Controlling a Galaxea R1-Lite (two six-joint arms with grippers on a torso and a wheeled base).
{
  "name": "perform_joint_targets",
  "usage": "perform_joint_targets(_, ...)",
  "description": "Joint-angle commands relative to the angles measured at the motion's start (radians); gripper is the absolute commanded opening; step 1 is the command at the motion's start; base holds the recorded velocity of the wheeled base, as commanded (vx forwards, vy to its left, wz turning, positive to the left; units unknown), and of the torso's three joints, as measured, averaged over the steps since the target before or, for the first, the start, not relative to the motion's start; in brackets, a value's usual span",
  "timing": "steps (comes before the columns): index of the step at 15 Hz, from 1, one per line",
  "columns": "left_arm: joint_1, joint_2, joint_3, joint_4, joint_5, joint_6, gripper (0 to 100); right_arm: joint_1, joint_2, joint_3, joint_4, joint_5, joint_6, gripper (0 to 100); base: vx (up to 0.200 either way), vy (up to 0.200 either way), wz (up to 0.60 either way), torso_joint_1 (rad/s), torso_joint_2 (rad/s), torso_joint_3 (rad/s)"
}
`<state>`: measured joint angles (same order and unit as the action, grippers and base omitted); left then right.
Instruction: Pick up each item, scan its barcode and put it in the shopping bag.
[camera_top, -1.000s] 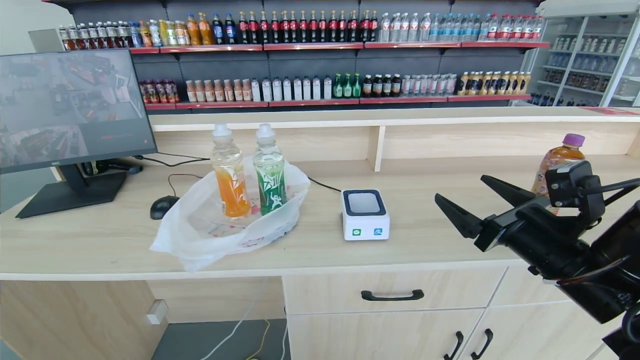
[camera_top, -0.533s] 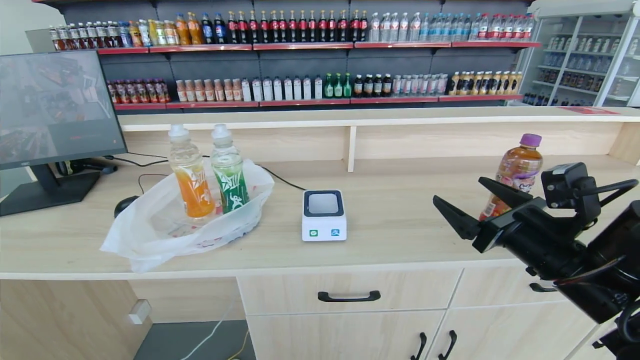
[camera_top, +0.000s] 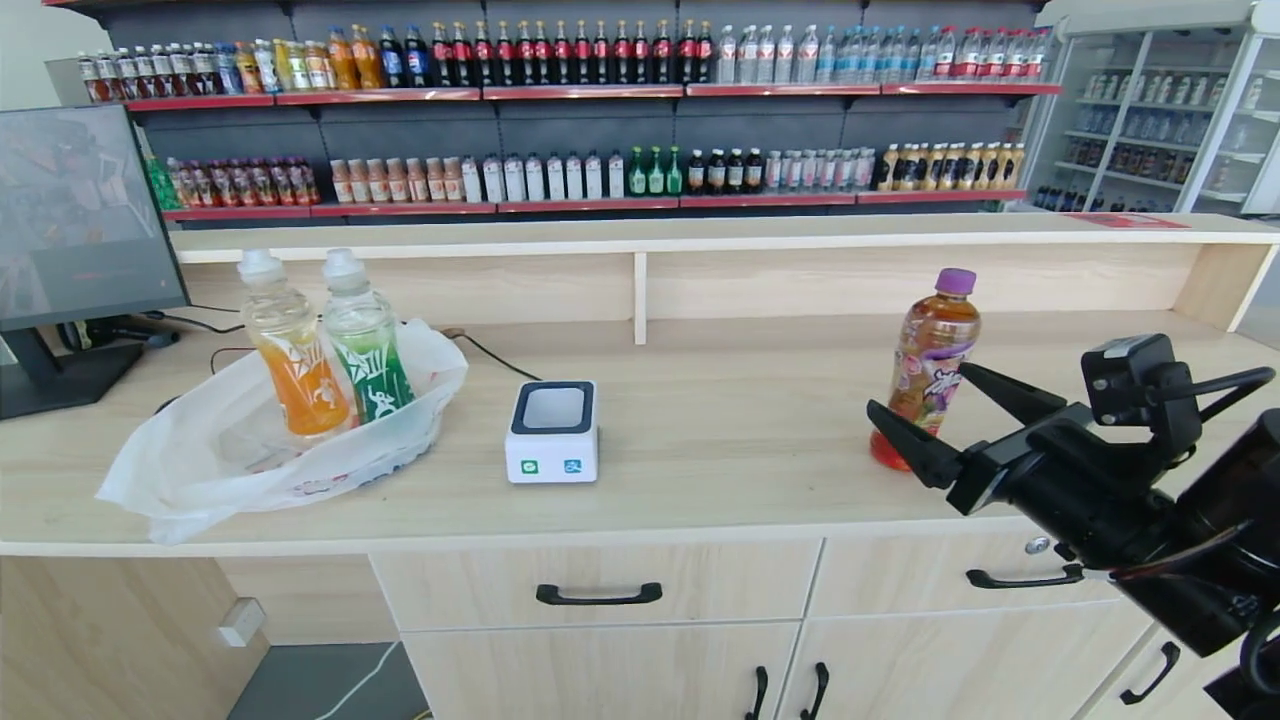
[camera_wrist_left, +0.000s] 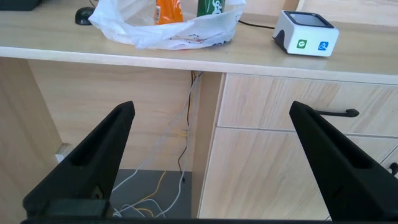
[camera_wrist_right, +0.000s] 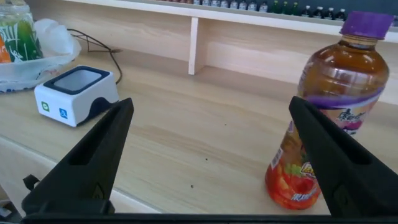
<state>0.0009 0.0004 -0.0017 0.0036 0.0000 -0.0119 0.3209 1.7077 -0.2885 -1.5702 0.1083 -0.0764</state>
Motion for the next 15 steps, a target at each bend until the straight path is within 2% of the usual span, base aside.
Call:
perform_joint_targets(1,0.001,0.0,0.0,-0.001,0.0,0.0,100,-0.002,0.0,0.011,-0.001,0.001,0.0,100,0.0,0.0,0.0,0.0,0.0,0.0)
perform_joint_targets(8,0.001,0.0,0.0,-0.002,0.0,0.009,100,-0.146,0.072,0.009,-0.001,0.001,0.0,100,0.0,0.0,0.0,0.0,0.0,0.0)
perform_joint_targets(15,-0.001,0.0,0.0,-0.002,-0.002,0.009,100,-0.197,0.193,-0.061,-0.001,0.002,0.0,100,0.0,0.0,0.0,0.0,0.0,0.0)
